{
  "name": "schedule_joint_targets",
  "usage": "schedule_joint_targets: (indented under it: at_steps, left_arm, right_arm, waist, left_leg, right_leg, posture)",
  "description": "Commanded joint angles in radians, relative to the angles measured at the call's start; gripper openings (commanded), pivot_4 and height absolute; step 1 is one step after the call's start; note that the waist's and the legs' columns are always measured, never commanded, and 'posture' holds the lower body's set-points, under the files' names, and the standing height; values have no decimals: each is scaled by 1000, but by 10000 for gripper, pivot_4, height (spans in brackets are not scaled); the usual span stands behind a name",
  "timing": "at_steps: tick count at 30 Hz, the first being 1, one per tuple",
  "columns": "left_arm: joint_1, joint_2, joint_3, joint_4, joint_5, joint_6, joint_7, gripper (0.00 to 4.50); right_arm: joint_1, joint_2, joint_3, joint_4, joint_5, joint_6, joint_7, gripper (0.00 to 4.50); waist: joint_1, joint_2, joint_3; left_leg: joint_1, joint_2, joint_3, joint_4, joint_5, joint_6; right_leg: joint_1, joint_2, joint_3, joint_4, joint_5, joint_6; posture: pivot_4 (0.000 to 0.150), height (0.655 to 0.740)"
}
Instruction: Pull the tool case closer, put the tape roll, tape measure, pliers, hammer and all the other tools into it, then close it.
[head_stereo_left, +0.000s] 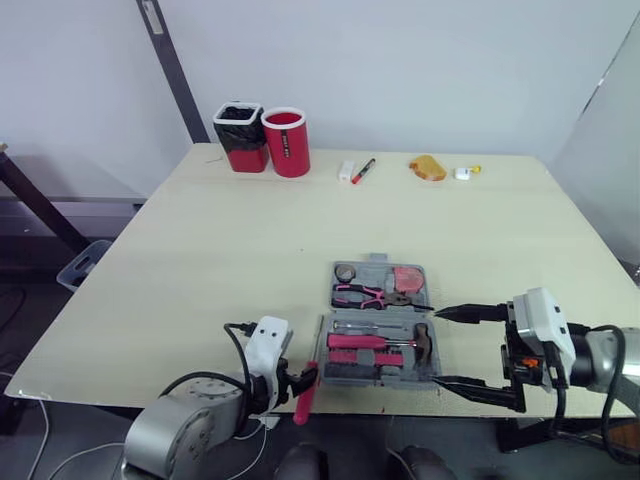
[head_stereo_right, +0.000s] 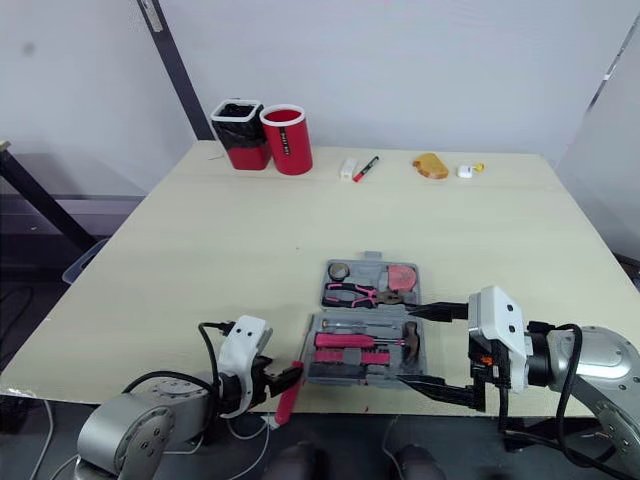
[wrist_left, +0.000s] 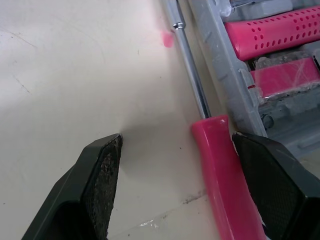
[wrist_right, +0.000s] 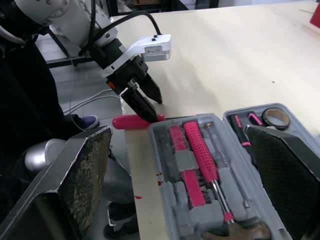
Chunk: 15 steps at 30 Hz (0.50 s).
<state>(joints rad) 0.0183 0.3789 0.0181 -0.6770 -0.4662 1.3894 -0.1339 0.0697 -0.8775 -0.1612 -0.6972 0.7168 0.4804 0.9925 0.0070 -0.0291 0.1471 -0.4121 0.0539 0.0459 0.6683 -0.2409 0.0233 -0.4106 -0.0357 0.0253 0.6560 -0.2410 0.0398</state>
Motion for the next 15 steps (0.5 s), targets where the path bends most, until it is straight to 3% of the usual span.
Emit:
schedule_joint_targets:
  at_steps: [1, 4, 8, 15]
  left_arm:
    - [-4, -21, -30, 28, 41, 17, 36, 37338]
    - [-2, -23, -39, 36, 53, 14, 36, 25266]
    - [-1, -16, -60, 44, 66, 2, 19, 4778]
    - [5, -6, -34, 67, 73, -53, -22, 4475]
  right_arm:
    - [-3, -10, -33, -30, 18, -3, -1, 45000]
    - [-6, -11, -36, -29, 19, 0, 0, 45000]
    - [-6, -11, -36, -27, 16, -1, 1, 45000]
    - [-7, -5, -27, -30, 10, -3, -8, 45000]
  waist:
    - [3, 0, 0]
    - [5, 0, 0]
    - [6, 2, -1]
    - [7, 6, -4]
  left_leg:
    - [0, 0, 0, 0, 0, 0]
    - [0, 0, 0, 0, 0, 0]
    - [0, 0, 0, 0, 0, 0]
    - [0, 0, 0, -1, 0, 0]
  right_leg:
    - [0, 0, 0, 0, 0, 0]
    - [0, 0, 0, 0, 0, 0]
    - [0, 0, 0, 0, 0, 0]
    - [0, -1, 0, -1, 0, 0]
  posture:
    - [1500, 7400]
    - [1500, 7400]
    - [1500, 7400]
    - [1500, 7400]
